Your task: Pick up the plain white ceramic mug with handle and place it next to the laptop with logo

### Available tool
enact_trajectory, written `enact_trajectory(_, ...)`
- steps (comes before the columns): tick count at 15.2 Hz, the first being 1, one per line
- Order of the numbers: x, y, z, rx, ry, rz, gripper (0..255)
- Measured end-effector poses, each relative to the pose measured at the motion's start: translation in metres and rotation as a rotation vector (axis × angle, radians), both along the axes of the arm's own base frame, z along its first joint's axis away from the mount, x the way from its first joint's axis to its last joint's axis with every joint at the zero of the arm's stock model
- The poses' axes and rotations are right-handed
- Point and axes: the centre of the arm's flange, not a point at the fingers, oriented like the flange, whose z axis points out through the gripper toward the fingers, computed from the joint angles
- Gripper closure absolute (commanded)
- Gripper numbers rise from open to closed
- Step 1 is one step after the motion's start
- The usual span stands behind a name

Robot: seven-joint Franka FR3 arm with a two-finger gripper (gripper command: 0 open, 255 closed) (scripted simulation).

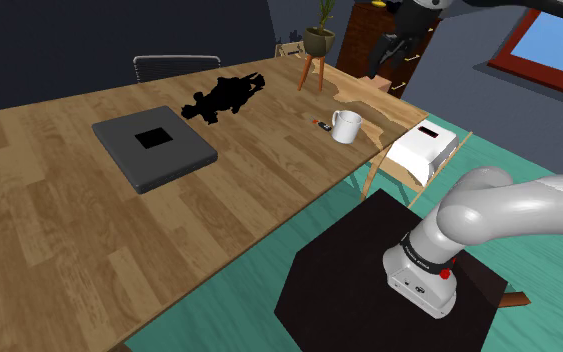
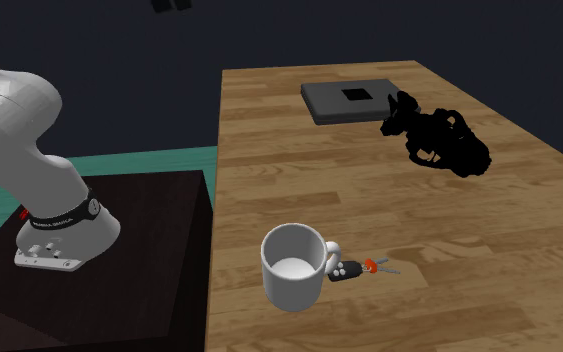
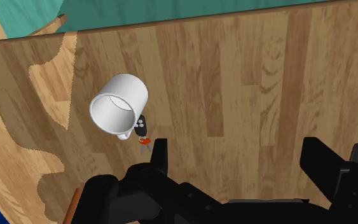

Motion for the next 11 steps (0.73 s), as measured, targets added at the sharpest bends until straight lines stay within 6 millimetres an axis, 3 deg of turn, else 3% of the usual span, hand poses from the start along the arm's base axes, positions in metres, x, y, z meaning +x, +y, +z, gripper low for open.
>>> enact_trajectory(3, 0.005, -0.011, -0.012, 0.006, 0.006, 0.003, 0)
enact_trajectory(6, 0.025, -0.029, -0.032, 0.018, 0.02, 0.01, 0)
enact_trajectory(11, 0.056, -0.071, -0.081, 0.041, 0.043, 0.023, 0)
